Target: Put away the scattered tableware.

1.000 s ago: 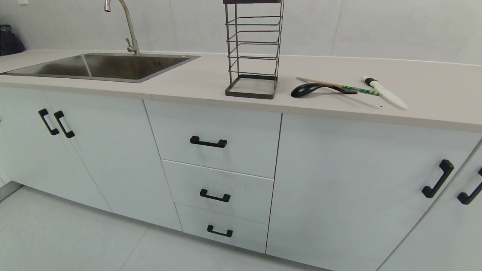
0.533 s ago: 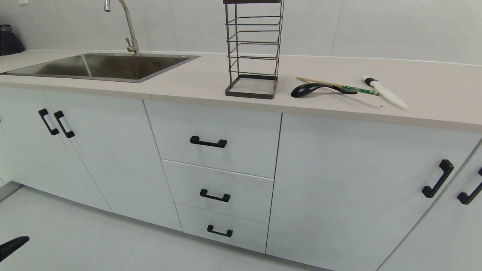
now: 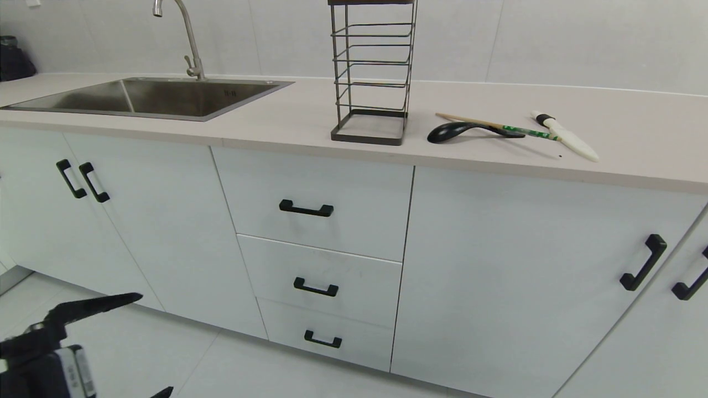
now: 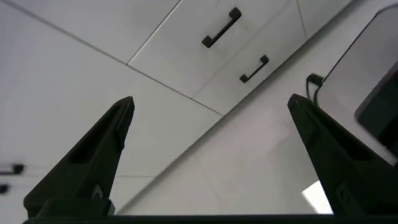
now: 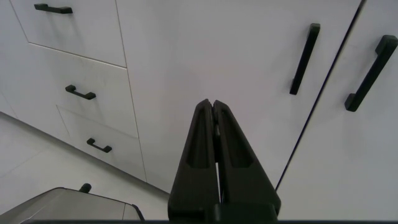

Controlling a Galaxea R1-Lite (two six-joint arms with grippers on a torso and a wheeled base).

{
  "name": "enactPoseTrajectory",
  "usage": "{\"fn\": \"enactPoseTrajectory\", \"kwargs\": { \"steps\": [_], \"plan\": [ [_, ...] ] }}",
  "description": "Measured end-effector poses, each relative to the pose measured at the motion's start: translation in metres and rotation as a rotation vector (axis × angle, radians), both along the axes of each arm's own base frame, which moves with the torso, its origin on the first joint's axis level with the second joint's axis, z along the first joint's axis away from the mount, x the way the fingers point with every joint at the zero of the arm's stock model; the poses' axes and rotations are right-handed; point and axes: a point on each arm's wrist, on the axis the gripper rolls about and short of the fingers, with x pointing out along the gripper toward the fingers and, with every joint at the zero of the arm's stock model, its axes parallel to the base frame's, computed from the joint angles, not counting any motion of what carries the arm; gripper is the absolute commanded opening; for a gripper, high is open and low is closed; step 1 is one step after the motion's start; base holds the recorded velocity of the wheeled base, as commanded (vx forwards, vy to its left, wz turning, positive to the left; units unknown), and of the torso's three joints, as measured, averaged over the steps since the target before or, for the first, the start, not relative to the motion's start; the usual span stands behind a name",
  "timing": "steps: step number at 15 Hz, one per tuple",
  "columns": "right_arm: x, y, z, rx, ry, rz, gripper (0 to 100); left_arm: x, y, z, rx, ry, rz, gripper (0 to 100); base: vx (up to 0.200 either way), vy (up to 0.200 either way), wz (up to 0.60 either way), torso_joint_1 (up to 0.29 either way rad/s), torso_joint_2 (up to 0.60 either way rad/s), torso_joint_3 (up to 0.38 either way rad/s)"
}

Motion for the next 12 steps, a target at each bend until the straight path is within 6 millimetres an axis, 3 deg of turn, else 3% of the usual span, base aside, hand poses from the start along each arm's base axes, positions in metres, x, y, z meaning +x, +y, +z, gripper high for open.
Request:
{"fn": "enactPoseTrajectory", "kwargs": {
  "steps": [3,12],
  "plan": [
    [0.000,0.000,0.000,0.000,0.000,0.000,0,0.027,-0.023,0.006,0.197,-0.044,-0.182,100,0.000,0.000,0.00,0.000,0.00,0.000],
    [0.000,0.000,0.000,0.000,0.000,0.000,0,0.074,-0.054,-0.030,0.265,0.142,-0.277,100,0.000,0.000,0.00,0.000,0.00,0.000]
  ]
}}
